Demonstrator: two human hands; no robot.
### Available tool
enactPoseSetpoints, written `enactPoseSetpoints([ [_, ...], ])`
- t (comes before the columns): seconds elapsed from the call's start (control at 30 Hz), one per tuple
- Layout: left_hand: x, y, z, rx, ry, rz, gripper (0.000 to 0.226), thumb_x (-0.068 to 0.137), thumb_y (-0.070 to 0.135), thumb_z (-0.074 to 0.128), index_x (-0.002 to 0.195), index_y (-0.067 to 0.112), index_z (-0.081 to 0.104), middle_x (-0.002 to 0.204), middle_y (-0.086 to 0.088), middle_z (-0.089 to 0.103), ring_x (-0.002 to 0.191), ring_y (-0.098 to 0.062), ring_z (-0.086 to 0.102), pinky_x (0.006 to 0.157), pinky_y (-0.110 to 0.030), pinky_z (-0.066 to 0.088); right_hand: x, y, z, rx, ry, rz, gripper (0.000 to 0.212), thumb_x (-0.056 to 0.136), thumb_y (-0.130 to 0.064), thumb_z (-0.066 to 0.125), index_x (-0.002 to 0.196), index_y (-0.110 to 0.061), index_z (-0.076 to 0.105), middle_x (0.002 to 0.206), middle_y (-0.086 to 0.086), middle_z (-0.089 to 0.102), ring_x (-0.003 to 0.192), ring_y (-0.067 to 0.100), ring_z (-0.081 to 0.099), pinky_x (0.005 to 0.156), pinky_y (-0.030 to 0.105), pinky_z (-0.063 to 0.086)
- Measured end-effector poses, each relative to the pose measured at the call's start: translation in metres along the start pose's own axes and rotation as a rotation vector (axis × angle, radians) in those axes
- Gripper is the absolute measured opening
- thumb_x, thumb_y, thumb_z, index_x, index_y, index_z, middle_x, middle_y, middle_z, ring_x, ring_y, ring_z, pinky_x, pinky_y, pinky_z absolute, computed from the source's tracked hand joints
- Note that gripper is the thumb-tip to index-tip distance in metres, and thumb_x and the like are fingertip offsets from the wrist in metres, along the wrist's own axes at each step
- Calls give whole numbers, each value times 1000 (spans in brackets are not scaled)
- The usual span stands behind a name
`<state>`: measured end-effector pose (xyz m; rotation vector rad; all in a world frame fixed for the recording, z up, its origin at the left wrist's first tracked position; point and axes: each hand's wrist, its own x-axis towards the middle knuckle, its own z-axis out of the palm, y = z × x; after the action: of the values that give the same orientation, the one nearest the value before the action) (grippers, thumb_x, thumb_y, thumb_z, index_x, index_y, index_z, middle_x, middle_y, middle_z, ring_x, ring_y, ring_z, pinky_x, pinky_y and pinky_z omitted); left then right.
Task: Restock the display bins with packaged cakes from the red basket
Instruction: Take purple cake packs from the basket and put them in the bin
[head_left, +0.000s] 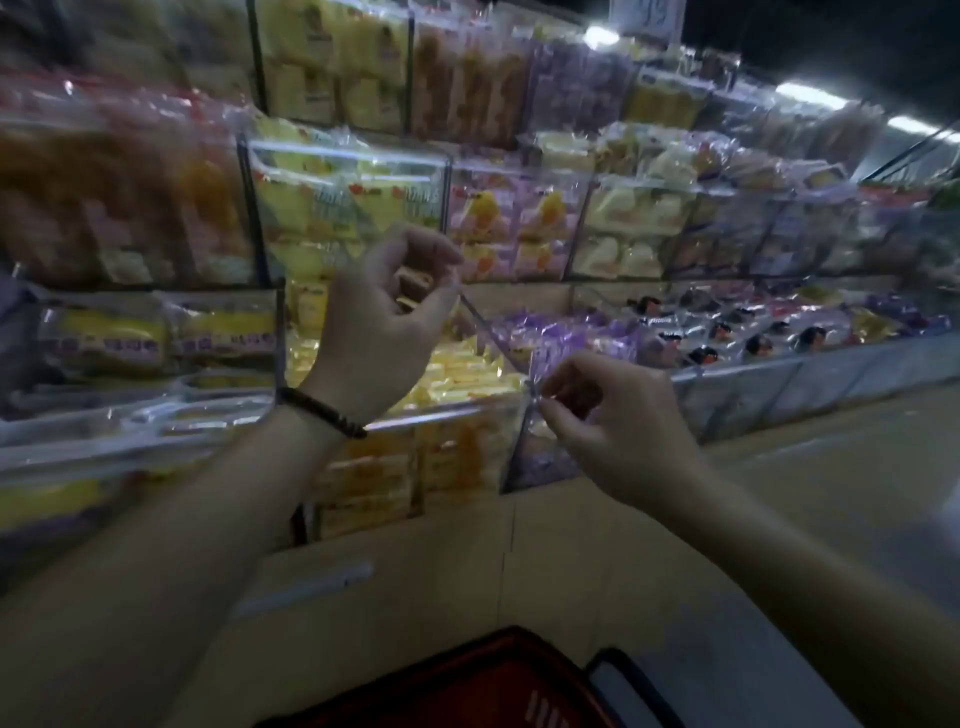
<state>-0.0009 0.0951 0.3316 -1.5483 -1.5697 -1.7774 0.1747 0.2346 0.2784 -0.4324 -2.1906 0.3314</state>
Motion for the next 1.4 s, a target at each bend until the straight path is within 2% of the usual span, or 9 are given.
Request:
enactPoseSetpoints([
  [0.13, -95, 17, -6, -76, -400, -38, 15, 96, 4, 68, 109, 11, 65, 91, 1, 63, 65, -31, 64, 56, -50, 53, -61, -2, 34, 94, -206, -6, 6, 91, -28, 74, 85, -27, 72, 73, -11, 69, 70, 4, 67, 62, 26, 53],
  [0.27, -194, -21, -14, 59, -751, -242, 10, 96, 16, 73, 103, 23, 71, 83, 12, 68, 70, -5, 69, 60, -16, 48, -114, 4, 86, 26, -585, 54, 20, 90, -38, 65, 71, -34, 60, 64, -12, 60, 62, 4, 57, 54, 29, 38],
  [0.43, -291, -112, -32, 320, -1240, -514, 7, 98, 36, 68, 103, 38, 68, 88, 24, 68, 78, 8, 62, 74, -20, 50, -180, 31, 162, -72, -1015, 182, 15, 92, -38, 70, 101, -28, 76, 96, -4, 75, 90, 17, 69, 72, 29, 51],
  [0.63, -340, -158, -34, 545, -1700, -730, 37, 99, 45, 63, 129, 22, 67, 125, 1, 70, 116, -21, 65, 93, -30, 51, -271, 54, 232, -119, -1249, 307, 27, 91, -29, 67, 116, -22, 76, 120, 10, 75, 116, 30, 70, 90, 30, 55],
  [0.73, -351, -165, -32, 545, -1783, -763, 33, 99, 46, 61, 119, 21, 70, 122, -1, 72, 112, -23, 66, 79, -27, 46, -299, 52, 262, -276, -1303, 289, 41, 87, -43, 66, 120, -21, 73, 122, 15, 70, 115, 35, 70, 94, 37, 59],
  [0.87, -365, -174, -32, 575, -1824, -791, 41, 91, 52, 68, 113, 19, 73, 114, -2, 75, 110, -25, 69, 90, -34, 57, -329, 53, 281, -337, -1228, 393, 61, 33, -57, 97, 81, -23, 79, 74, -2, 72, 63, 20, 73, 51, 25, 55],
  [1.03, -373, -177, -30, 559, -1838, -802, 39, 93, 59, 65, 107, 23, 68, 121, -4, 71, 113, -27, 67, 95, -37, 55, -349, 67, 296, -100, -1580, 327, 73, 99, -51, 66, 161, -23, 39, 158, -2, 51, 149, 18, 43, 119, 24, 27],
  [1.23, -368, -179, -28, 555, -1805, -802, 35, 97, 52, 61, 114, 22, 69, 122, -6, 70, 112, -28, 66, 93, -35, 54, -379, 80, 312, -278, -1163, 574, 40, 106, -25, 59, 146, -19, 60, 139, 5, 68, 124, 21, 66, 101, 21, 46],
  [1.4, -364, -179, -30, 535, -1797, -890, 41, 95, 54, 66, 117, 20, 71, 115, 0, 74, 104, -20, 68, 86, -29, 54, -351, 82, 295, -89, -1095, 348, 21, 95, -44, 64, 108, -38, 79, 102, -7, 69, 95, 15, 62, 90, 22, 49],
])
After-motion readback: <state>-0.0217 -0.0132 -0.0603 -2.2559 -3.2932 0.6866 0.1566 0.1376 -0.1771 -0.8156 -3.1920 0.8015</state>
